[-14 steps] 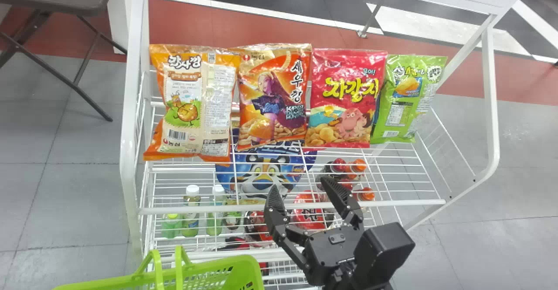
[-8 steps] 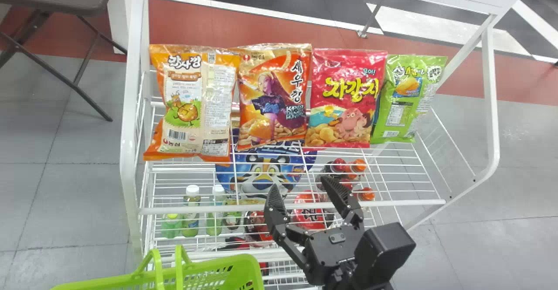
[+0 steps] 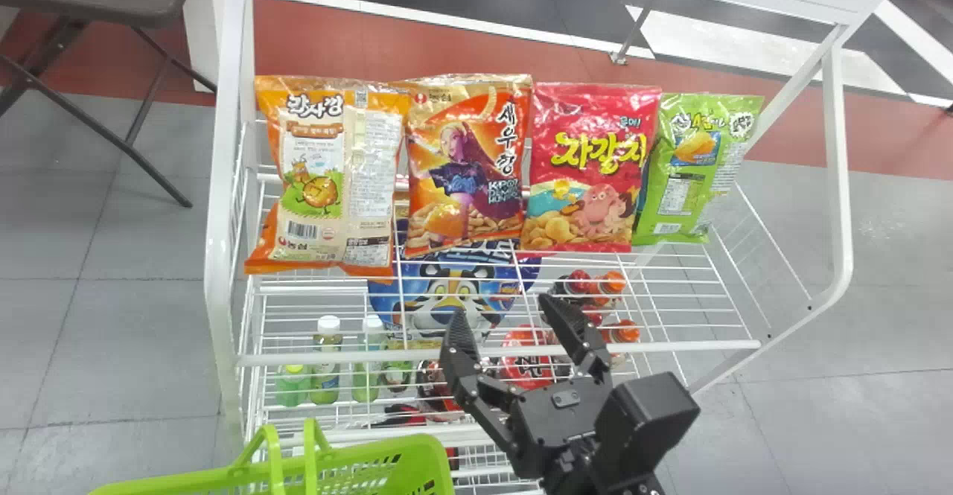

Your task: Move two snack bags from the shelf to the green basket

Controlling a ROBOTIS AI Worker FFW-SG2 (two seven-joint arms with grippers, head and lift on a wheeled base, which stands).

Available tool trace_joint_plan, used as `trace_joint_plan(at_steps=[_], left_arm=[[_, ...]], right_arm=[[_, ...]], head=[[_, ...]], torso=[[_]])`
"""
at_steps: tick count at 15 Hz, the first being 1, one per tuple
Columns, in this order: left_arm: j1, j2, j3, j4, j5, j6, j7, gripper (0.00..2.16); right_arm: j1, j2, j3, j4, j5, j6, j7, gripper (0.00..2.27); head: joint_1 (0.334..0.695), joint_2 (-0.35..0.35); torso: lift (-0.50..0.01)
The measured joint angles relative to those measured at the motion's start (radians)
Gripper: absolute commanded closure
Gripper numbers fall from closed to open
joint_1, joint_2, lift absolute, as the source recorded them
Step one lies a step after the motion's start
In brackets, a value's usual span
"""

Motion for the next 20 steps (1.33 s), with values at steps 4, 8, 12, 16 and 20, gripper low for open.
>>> trace_joint_plan(at_steps=[4, 8, 12, 16, 20], left_arm=[[0.001, 0.003, -0.025, -0.002, -0.017, 0.011, 0.008, 2.13], [-0.011, 0.012, -0.074, -0.006, -0.055, 0.049, 0.011, 2.13], [-0.051, 0.034, -0.116, -0.002, -0.077, 0.108, 0.019, 2.13], [-0.062, 0.043, -0.118, -0.002, -0.077, 0.138, 0.012, 2.12], [-0.066, 0.045, -0.116, 0.001, -0.074, 0.144, 0.013, 2.12]], right_arm=[[-0.105, 0.0, 0.059, 0.056, 0.023, 0.009, 0.002, 0.14], [-0.214, 0.012, 0.109, 0.093, 0.028, 0.099, 0.002, 0.14], [-0.301, 0.044, 0.131, 0.118, 0.043, 0.167, 0.002, 0.14], [-0.398, 0.075, 0.166, 0.169, 0.039, 0.22, 0.047, 0.14], [-0.482, 0.096, 0.178, 0.247, 0.036, 0.232, 0.055, 0.14]], head=[[0.695, -0.35], [0.695, -0.35], [0.695, -0.326], [0.695, -0.24], [0.695, -0.204]], torso=[[-0.017], [-0.017], [-0.017], [-0.017], [-0.017]])
